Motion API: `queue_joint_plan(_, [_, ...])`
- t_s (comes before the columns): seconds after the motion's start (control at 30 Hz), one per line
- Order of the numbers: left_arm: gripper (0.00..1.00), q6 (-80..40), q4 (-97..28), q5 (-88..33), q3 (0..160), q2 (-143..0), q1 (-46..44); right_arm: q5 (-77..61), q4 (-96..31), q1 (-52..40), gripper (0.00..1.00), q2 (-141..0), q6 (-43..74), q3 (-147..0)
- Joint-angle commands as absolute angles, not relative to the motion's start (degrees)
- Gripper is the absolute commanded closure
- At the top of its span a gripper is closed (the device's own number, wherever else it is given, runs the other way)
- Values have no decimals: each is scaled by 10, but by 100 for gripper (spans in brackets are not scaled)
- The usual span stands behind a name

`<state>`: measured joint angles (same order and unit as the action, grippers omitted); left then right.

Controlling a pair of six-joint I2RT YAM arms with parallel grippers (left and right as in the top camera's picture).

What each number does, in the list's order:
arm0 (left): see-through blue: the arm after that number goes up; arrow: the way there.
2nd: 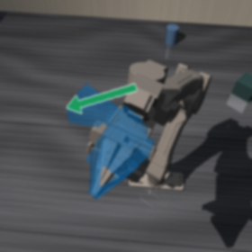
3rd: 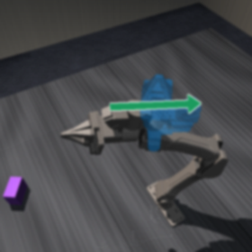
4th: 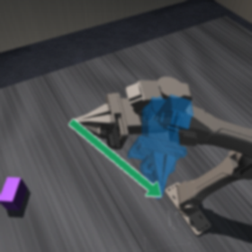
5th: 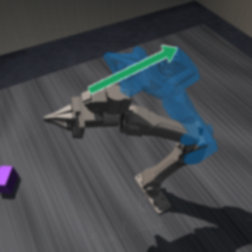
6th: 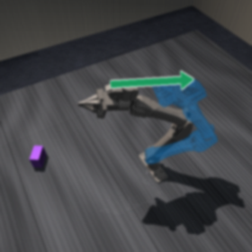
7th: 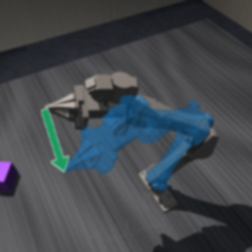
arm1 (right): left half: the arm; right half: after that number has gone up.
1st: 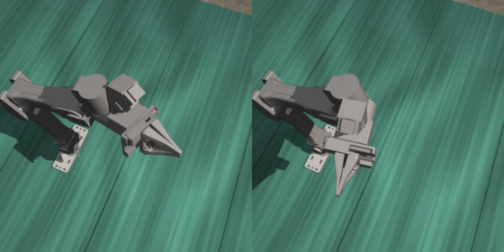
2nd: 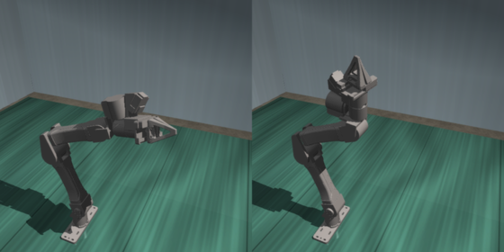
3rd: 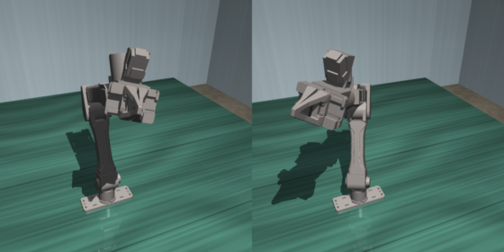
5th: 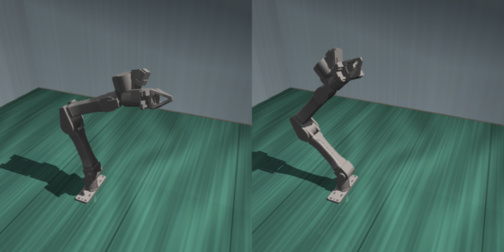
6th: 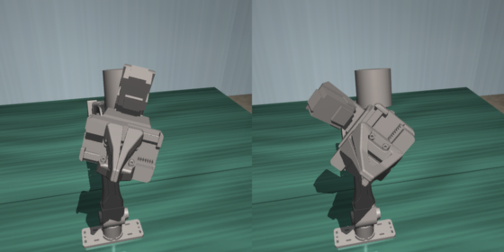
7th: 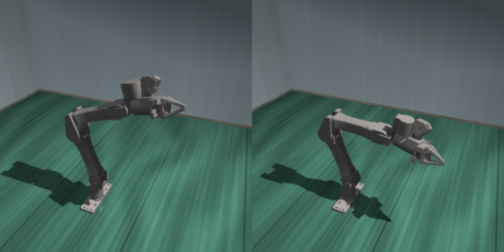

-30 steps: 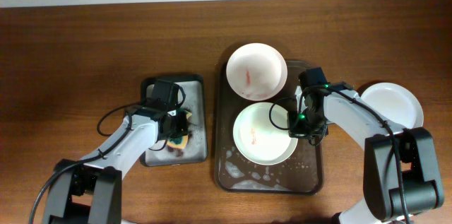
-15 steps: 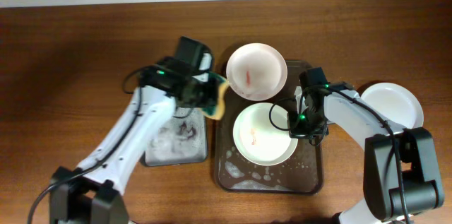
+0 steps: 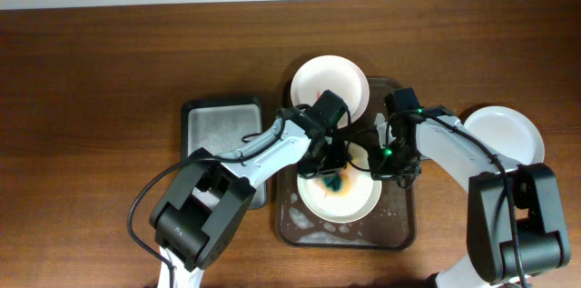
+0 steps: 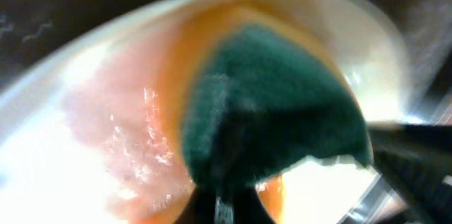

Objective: Clean dirty plates on tray and stack at the side
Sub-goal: 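Scrub the plate held by the right gripper with the sponge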

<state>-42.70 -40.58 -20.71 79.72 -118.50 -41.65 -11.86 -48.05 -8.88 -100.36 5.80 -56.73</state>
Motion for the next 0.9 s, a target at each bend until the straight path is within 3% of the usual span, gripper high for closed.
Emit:
queue_joint_plan(0.0, [100,-406,-499,-35,769,-1217,-411,-95,-476,-86,96,-1013,60,-562])
queue_joint_plan(0.1, [100,-406,-554,37,775,-1217,-384,-95,-476,-86,96,-1013,60,-562])
queue_joint_plan(0.2, [100,-404,-570,26,788,-1217,-363,-95,-476,-86,96,-1013,60,-562])
queue_joint_plan(0.4, [100,-419,-404,-258,787,-1218,-435,-95,-475,-86,96,-1013,65,-562])
queue_joint_plan(0.57, [98,-428,-369,-280,787,-1218,-480,-102,-471,-86,96,-1013,76,-562])
queue_joint_plan(0.73, [100,-428,-448,-169,787,-1219,-472,-102,-475,-86,96,-1013,76,-562])
queue_joint_plan(0.87, [100,-404,-554,31,790,-1218,-416,-101,-475,-86,96,-1013,76,-562])
